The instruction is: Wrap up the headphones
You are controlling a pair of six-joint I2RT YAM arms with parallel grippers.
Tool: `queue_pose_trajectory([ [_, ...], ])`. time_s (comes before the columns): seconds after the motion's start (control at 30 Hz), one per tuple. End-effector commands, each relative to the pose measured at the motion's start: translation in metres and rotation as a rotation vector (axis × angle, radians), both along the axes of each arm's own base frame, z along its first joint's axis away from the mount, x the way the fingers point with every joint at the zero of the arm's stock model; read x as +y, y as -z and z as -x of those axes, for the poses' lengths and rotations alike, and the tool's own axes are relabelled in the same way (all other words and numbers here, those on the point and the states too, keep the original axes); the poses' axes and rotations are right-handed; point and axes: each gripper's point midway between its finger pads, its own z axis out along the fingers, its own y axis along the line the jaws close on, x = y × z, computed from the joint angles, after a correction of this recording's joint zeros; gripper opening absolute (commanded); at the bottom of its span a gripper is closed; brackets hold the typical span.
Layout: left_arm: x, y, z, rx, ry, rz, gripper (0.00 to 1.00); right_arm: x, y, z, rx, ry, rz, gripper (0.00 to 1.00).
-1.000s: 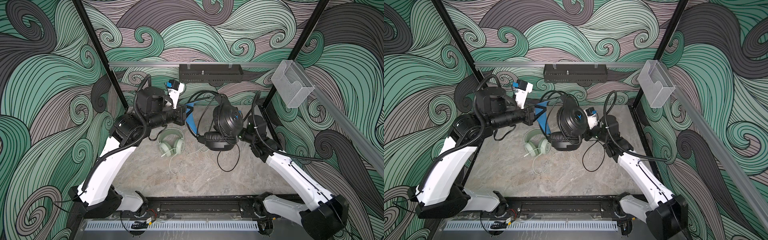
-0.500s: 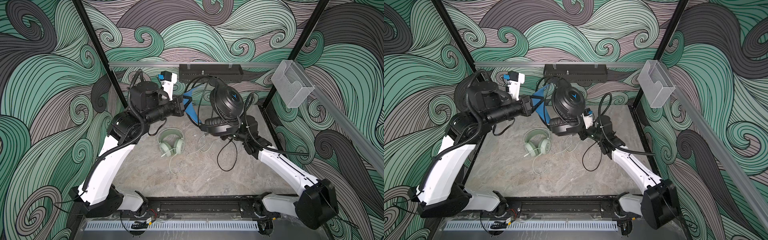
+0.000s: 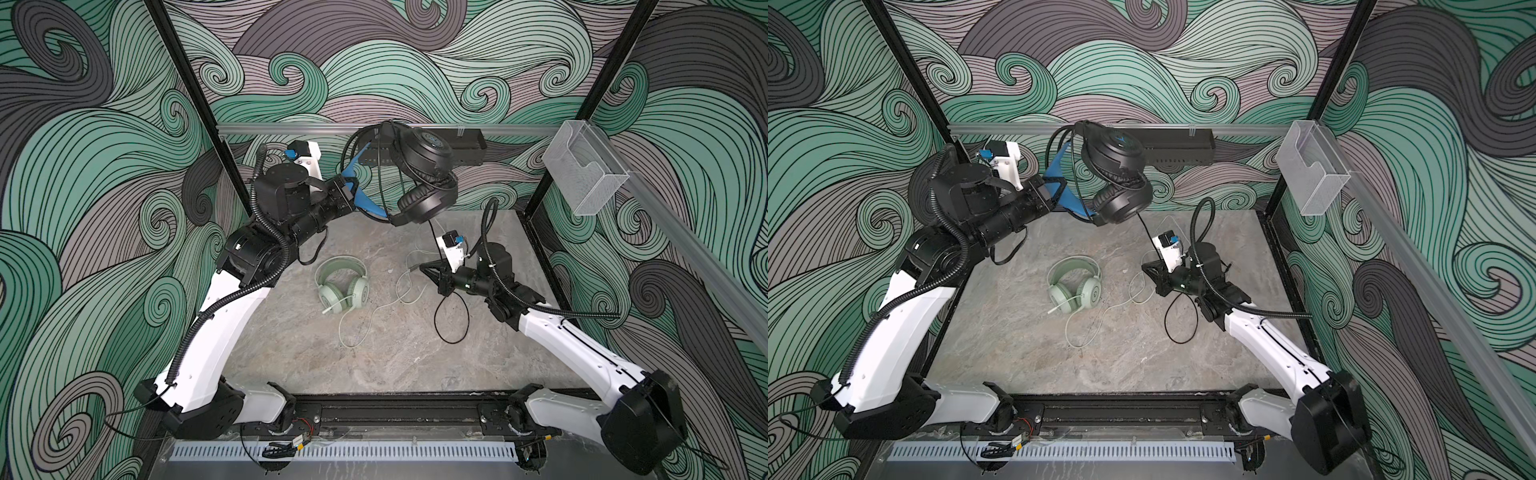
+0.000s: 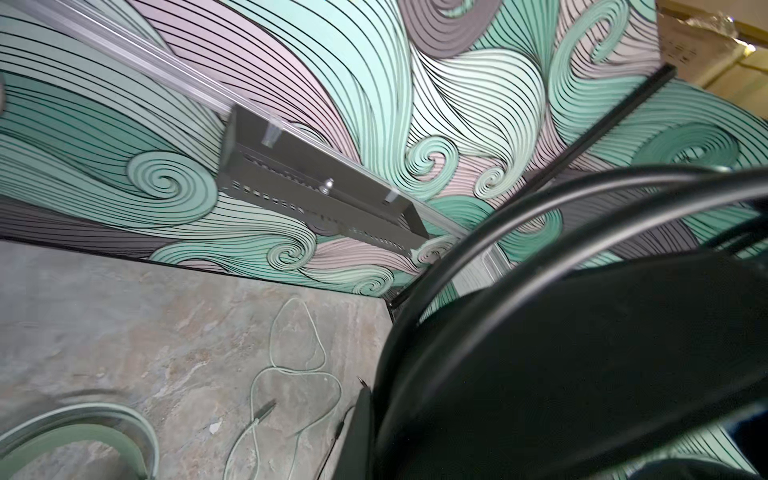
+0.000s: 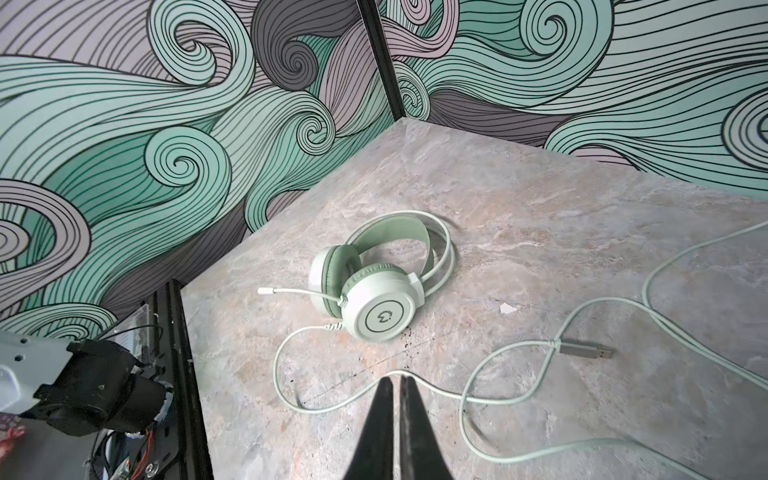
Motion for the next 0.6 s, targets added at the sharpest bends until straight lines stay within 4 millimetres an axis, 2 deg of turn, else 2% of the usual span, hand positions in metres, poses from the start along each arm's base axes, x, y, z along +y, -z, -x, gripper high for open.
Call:
queue_pose_trajectory([
  [0.0, 0.041, -0.050, -0.001, -0.105, -0.197, 0.227, 0.00, -0.006, 0.013, 0.013, 0.036, 0.017, 0.103, 0.06],
  [0.07, 0.047, -0.045, -0.008, -0.084, -0.248, 0.264, 0.00, -0.006, 0.017, 0.023, 0.036, 0.000, 0.140, 0.05],
  [0.2, 0.043, -0.041, -0.021, -0.051, -0.274, 0.324, 0.00, -0.002, 0.025, 0.045, -0.013, -0.023, 0.269, 0.02],
  [0.33, 0.038, -0.034, -0.034, -0.018, -0.290, 0.362, 0.00, -0.001, 0.031, 0.052, -0.023, -0.021, 0.322, 0.00],
  [0.37, 0.036, -0.028, -0.040, -0.001, -0.301, 0.368, 0.00, 0.000, 0.032, 0.054, -0.032, -0.024, 0.338, 0.00],
  [0.4, 0.033, -0.018, -0.049, 0.022, -0.315, 0.371, 0.00, 0.003, 0.032, 0.055, -0.045, -0.029, 0.351, 0.00],
  [0.57, 0.025, -0.004, -0.067, 0.051, -0.329, 0.360, 0.00, 0.020, 0.037, 0.067, -0.072, -0.092, 0.438, 0.00],
])
